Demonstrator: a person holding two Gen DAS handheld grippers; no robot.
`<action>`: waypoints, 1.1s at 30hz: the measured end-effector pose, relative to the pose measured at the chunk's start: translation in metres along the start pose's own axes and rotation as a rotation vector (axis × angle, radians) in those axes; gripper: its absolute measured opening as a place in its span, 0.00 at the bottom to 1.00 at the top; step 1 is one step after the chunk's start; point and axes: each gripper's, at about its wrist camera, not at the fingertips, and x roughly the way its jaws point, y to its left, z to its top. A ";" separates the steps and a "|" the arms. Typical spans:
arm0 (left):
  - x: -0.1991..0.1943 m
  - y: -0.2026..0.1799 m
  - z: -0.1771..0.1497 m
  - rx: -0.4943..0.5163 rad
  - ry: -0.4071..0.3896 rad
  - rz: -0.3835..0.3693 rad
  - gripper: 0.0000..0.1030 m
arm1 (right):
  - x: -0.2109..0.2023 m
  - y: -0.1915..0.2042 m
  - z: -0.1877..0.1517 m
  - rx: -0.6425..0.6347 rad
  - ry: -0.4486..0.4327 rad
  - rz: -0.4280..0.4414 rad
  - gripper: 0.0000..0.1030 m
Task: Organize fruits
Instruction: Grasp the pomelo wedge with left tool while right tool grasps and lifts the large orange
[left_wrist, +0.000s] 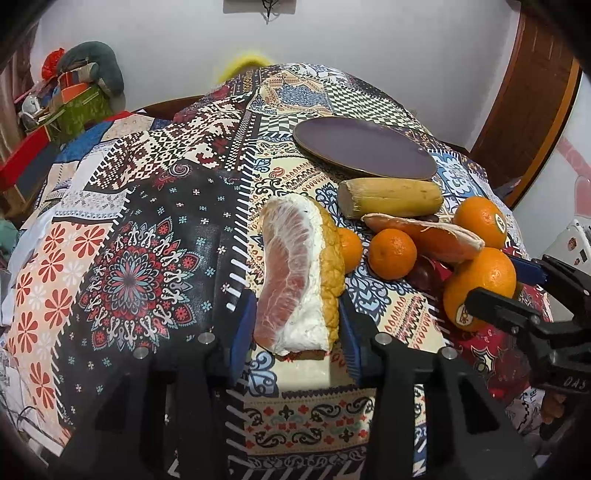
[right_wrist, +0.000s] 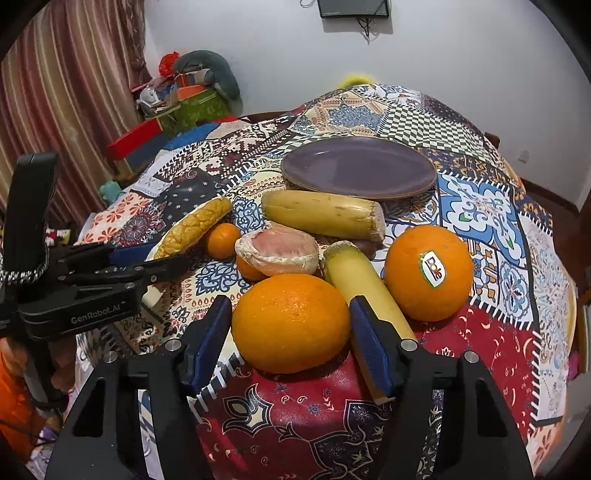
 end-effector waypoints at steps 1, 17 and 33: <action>-0.002 0.000 -0.001 0.002 0.000 -0.001 0.41 | -0.001 -0.001 0.000 0.006 0.000 0.001 0.60; -0.031 -0.015 -0.032 0.082 0.063 -0.020 0.43 | -0.031 -0.011 0.001 0.067 -0.059 0.005 0.60; -0.018 -0.019 -0.005 0.030 0.091 -0.090 0.55 | -0.050 -0.031 0.005 0.111 -0.107 -0.035 0.60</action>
